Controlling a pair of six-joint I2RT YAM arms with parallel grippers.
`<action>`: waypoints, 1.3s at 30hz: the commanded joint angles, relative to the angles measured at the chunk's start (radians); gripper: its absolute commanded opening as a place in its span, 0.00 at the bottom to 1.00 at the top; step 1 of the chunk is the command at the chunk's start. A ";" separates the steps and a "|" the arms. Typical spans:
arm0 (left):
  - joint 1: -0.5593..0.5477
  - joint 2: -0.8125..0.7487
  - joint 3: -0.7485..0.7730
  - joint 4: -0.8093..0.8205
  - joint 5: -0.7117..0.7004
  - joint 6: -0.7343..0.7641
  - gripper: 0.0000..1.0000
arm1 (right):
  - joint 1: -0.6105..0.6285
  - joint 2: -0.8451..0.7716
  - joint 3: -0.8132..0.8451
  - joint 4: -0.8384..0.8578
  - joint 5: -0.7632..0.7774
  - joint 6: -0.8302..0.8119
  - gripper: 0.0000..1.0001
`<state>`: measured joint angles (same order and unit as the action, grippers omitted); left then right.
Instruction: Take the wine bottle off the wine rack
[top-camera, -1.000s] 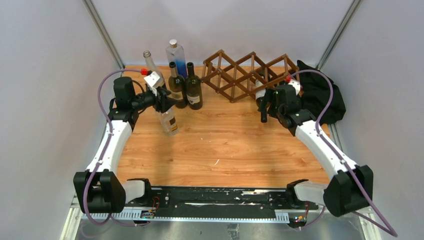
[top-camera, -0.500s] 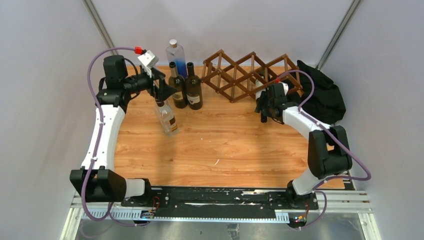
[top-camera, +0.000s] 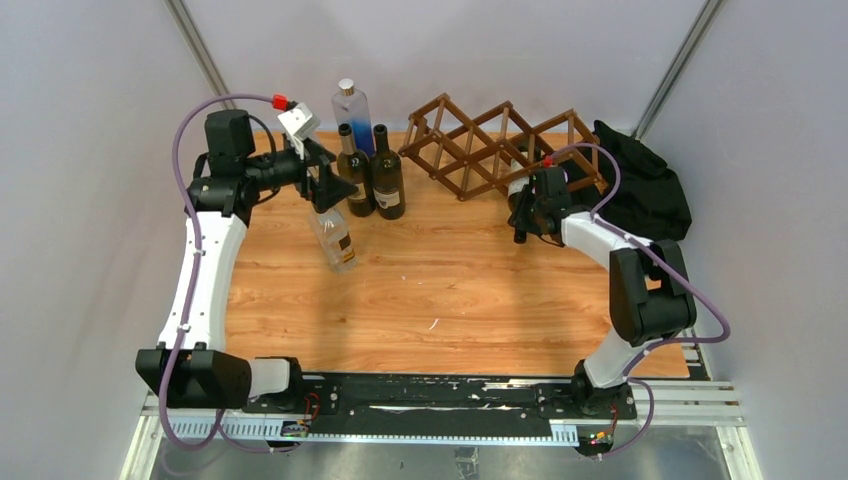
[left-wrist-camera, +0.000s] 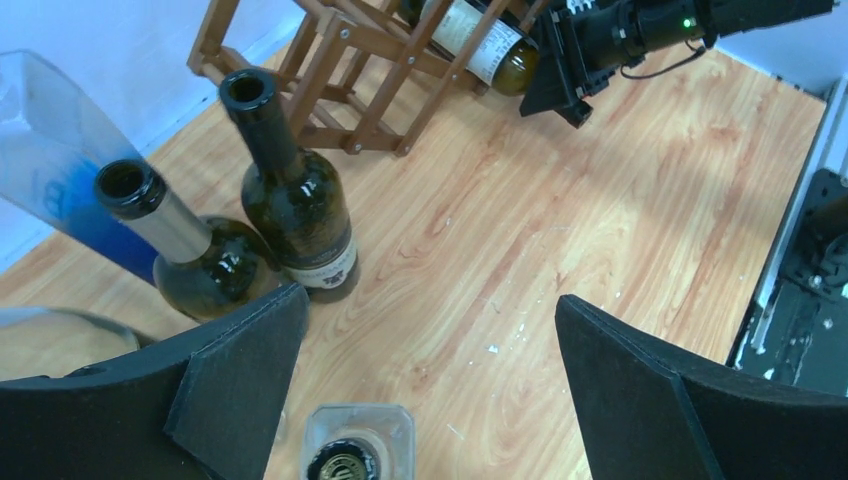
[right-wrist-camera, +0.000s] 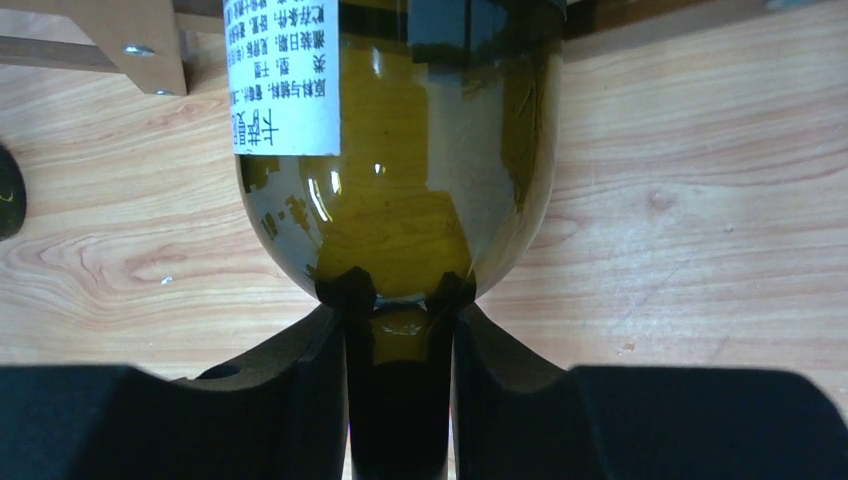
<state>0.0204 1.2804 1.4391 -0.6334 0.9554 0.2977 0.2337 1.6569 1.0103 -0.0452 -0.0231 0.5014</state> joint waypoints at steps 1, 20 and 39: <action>-0.064 -0.057 -0.037 -0.017 -0.046 0.077 1.00 | -0.017 -0.079 -0.062 0.036 -0.041 0.031 0.00; -0.184 -0.082 -0.071 -0.041 -0.124 0.182 1.00 | -0.015 -0.619 -0.352 -0.091 -0.166 0.122 0.00; -0.449 -0.182 -0.160 -0.195 -0.347 0.680 1.00 | 0.019 -0.987 -0.305 -0.531 -0.450 0.166 0.00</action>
<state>-0.3378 1.1538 1.3212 -0.7647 0.7223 0.7540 0.2310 0.7143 0.6300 -0.5583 -0.3729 0.6697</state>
